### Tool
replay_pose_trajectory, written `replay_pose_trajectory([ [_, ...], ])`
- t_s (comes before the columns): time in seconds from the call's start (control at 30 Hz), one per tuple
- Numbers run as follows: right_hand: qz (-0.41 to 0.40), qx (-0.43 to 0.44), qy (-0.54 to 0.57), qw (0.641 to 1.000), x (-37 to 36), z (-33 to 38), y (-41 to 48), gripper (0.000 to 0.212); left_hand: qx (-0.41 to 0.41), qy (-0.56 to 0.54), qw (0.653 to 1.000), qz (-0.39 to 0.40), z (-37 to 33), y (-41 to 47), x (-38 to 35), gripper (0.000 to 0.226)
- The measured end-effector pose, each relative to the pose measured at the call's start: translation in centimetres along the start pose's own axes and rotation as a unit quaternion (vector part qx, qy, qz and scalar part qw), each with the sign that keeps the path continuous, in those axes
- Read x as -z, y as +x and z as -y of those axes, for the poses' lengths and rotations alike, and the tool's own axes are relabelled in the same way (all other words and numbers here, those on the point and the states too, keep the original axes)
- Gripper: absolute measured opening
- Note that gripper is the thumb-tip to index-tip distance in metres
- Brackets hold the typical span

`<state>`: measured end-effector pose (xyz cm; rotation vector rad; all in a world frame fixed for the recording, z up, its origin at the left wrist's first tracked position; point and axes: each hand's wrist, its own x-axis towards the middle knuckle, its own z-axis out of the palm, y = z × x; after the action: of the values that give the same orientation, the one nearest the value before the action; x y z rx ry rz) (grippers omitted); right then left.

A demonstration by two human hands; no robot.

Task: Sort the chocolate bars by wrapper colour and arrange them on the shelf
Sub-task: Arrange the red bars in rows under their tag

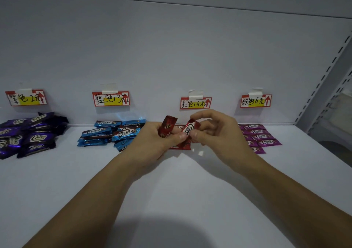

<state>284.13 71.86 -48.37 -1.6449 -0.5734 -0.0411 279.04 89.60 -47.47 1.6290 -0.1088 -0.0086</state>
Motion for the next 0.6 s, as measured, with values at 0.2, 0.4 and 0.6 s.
replay_pose_trajectory([
  [0.2, -0.011, -0.017, -0.099, 0.995, 3.8, 0.2, 1.3, 0.026, -0.053, 0.233, 0.967, -0.085, 3.0, 1.6, 1.7, 0.020],
  [0.4, 0.127, -0.024, -0.368, 0.921, 4.8, -1.0, 0.8, 0.026, -0.154, 0.444, 0.882, -0.044, 4.2, 1.9, 1.7, 0.023],
  [0.6, 0.136, 0.023, -0.426, 0.894, 5.1, -0.6, 0.9, 0.015, -0.137, 0.495, 0.857, -0.052, 4.6, 2.5, 1.8, 0.030],
])
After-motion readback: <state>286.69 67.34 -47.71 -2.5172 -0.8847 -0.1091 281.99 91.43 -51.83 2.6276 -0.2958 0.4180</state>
